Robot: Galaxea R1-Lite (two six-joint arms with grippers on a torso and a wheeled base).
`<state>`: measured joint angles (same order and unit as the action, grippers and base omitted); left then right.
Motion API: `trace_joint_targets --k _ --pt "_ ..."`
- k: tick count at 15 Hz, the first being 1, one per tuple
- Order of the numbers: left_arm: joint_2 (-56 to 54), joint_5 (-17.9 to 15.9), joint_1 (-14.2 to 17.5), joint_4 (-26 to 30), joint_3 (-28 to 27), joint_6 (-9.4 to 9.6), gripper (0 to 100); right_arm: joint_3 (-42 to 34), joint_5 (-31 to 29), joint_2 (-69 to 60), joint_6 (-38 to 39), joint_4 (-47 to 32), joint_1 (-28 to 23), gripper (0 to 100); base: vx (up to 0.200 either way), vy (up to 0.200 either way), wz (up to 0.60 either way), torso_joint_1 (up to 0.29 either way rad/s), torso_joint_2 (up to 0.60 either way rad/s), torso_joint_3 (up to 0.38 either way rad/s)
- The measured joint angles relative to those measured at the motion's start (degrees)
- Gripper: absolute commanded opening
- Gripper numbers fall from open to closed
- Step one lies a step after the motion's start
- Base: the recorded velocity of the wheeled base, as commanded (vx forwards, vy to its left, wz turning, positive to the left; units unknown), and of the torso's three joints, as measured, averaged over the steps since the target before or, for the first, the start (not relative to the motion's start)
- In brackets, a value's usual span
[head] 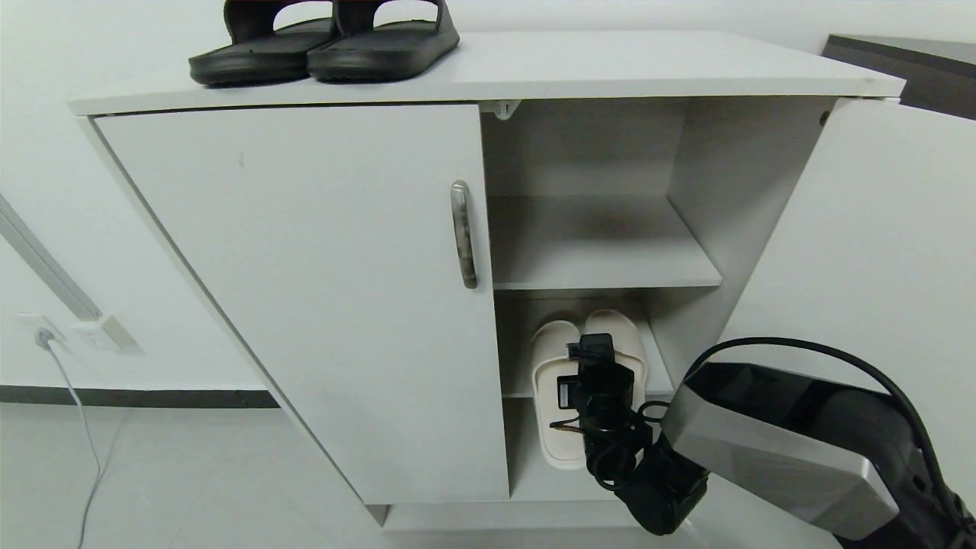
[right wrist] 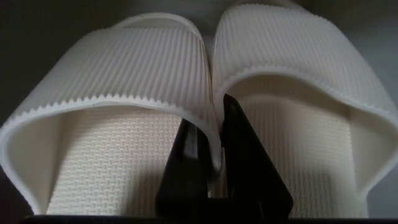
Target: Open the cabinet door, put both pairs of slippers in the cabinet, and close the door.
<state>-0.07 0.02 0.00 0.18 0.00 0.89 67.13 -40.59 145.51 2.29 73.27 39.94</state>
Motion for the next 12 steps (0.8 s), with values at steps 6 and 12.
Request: trace_joint_targets --k 6,12 --pt "0.0 0.11 0.0 0.0 0.0 -0.1 0 9.37 2.66 1.02 1.26 -9.69 -1.85 0 0.0 0.0 0.0 0.0 0.0 0.0" --pt "0.0 0.22 0.0 0.0 0.0 -0.11 0 25.06 5.18 4.9 1.15 -20.82 -4.39 0 0.0 0.0 0.0 0.0 0.0 0.0"
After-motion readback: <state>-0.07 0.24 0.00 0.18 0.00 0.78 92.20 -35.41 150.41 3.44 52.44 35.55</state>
